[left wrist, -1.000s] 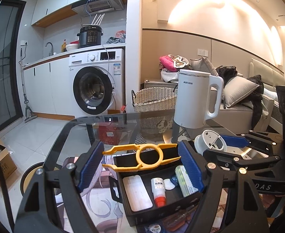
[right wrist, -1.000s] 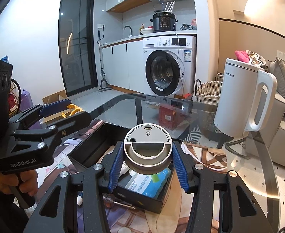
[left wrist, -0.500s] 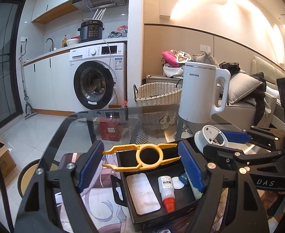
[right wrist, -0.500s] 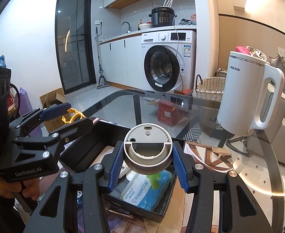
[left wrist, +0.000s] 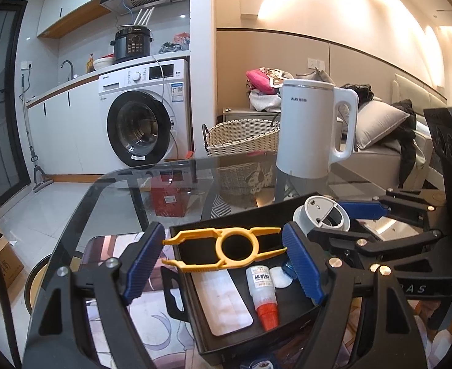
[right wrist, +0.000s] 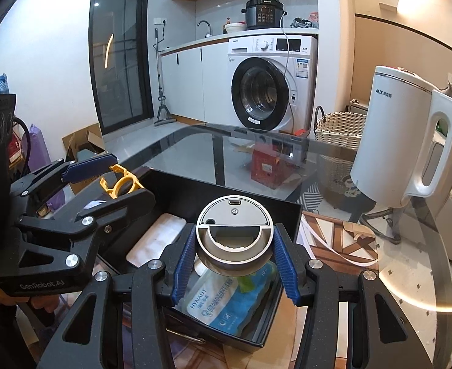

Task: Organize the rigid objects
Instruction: 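Lower both tools into the box and open both grippers to release, then withdraw both tools from the box toward the screwdriver and blue bottle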

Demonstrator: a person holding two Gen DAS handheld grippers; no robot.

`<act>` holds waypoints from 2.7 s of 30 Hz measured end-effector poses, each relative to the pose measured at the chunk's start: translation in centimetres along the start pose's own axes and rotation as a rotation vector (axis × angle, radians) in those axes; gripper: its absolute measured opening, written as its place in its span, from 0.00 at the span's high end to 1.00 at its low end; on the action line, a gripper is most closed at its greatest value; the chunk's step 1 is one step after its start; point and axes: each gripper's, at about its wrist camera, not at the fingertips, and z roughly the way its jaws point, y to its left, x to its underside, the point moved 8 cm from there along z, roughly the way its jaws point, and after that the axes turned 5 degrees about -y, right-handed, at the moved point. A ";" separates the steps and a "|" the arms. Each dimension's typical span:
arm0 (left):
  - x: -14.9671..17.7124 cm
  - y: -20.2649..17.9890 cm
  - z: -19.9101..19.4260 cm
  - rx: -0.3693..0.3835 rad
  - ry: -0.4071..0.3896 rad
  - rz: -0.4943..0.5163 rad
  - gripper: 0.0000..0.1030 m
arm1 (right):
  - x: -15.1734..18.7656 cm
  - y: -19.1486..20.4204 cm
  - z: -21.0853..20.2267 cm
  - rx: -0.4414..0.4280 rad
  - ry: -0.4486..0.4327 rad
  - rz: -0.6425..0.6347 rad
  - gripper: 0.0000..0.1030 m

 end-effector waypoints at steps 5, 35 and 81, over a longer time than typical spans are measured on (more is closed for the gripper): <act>0.4 -0.5 0.1 0.016 0.008 0.016 0.23 | 0.1 0.1 0.1 -0.003 0.002 -0.011 0.52; 1.2 0.4 0.0 0.032 0.075 -0.059 0.00 | -0.1 -2.5 -2.4 0.069 -0.037 0.051 0.02; 7.1 2.2 -7.7 -0.083 0.196 -0.070 0.00 | 7.4 2.7 -5.1 0.010 0.172 0.089 0.00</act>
